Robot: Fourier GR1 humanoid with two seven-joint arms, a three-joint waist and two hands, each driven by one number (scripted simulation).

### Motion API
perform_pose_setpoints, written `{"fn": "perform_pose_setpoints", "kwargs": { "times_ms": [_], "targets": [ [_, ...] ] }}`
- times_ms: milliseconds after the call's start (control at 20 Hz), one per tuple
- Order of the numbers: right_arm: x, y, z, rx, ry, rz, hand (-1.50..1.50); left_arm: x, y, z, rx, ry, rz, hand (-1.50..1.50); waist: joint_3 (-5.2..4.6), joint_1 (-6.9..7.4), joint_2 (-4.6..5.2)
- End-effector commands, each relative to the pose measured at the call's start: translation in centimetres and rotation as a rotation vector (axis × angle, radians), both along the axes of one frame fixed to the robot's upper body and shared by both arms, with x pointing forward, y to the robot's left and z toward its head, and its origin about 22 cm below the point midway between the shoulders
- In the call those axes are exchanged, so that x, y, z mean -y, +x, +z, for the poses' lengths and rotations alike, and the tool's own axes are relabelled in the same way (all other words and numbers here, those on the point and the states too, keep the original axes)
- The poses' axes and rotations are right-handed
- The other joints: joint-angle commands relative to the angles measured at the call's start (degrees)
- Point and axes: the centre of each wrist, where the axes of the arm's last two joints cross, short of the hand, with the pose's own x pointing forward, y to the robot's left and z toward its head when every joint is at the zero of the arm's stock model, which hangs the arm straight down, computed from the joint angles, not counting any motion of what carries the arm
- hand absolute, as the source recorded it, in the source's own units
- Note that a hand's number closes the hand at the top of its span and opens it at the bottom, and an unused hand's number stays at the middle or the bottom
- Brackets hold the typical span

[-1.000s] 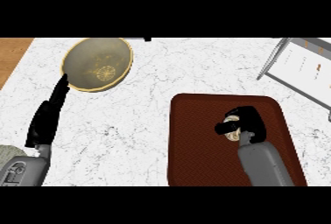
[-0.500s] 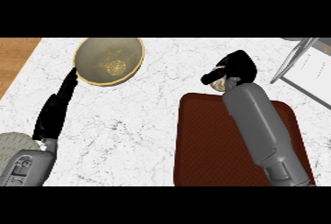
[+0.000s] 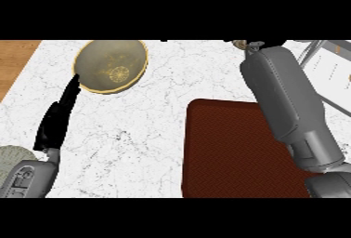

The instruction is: Pick the cupcake from the tray and place it in the tiered basket

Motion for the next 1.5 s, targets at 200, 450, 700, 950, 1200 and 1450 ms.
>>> {"fn": "perform_pose_setpoints", "kwargs": {
  "times_ms": [200,450,700,950,1200,1450],
  "targets": [
    [2.0,2.1,6.3,0.062,-0.192,-0.170,1.50,-1.0,-0.3,1.3,-0.005,0.006,0.020,0.00,0.01,-1.06,-0.48],
    [5.6,2.5,9.4,0.010,-0.137,-0.122,1.50,-0.9,-0.6,0.7,-0.019,-0.006,0.034,0.00,0.04,-1.77,-0.52],
    [8.8,2.5,8.8,0.009,-0.162,-0.080,1.50,-1.8,0.1,0.6,0.000,-0.008,0.035,0.00,0.03,-2.58,-0.62],
    [13.7,2.6,6.9,-0.044,-0.268,-0.163,1.50,-0.6,-1.9,0.6,0.016,-0.016,0.010,0.00,0.07,-0.98,-0.31],
    [16.9,2.2,5.8,-0.189,-0.435,-0.289,1.50,1.0,-1.1,0.8,-0.003,-0.003,0.016,0.00,0.06,-1.87,-0.45],
    [21.2,1.2,5.9,-0.227,-0.477,-0.356,1.50,-0.9,-1.4,0.1,0.008,0.008,0.026,0.00,0.07,-1.07,-0.06]
  ]
}}
